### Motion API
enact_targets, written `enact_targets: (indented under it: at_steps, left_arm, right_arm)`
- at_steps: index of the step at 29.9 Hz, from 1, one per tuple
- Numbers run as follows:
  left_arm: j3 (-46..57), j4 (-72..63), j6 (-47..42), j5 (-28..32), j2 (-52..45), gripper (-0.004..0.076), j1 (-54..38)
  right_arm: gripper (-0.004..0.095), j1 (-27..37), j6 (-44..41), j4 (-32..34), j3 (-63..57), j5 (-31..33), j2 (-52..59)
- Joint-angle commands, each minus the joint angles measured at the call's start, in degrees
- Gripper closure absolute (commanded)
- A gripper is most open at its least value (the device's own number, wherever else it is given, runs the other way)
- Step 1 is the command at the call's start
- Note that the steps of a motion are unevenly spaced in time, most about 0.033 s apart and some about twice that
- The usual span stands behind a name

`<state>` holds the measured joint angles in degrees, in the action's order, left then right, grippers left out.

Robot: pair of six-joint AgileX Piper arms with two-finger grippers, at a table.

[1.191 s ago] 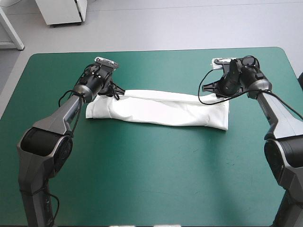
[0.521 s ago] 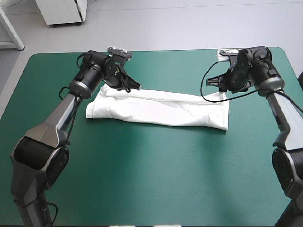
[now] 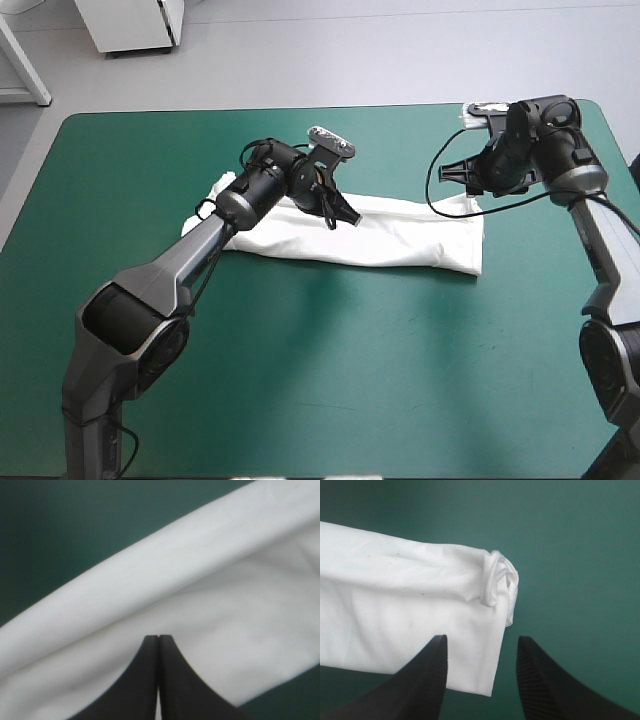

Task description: Fold the cloth

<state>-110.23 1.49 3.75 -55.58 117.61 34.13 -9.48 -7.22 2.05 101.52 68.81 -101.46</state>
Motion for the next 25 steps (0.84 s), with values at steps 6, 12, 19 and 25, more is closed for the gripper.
enact_targets:
  at_steps: [6,12,19,25]
  left_arm:
    - [-1.59,-0.86,-0.59,2.42,2.26,0.0746,0.21]
    - [-1.59,-3.25,-0.73,2.02,5.82,0.0746,0.21]
    - [-1.59,-5.09,-0.51,1.63,6.81,0.0746,0.21]
    - [-1.59,-5.09,-0.37,-0.15,6.81,0.0746,0.21]
  right_arm:
    - [0.0493,1.48,0.03,0.14,1.84,-1.39,4.02]
    - [0.0493,5.0,-0.37,-3.09,1.84,-1.51,5.46]
    - [0.0494,11.84,3.1,-14.12,1.73,-2.24,6.43]
    - [0.0493,19.09,13.8,-31.36,-4.37,-3.09,6.43]
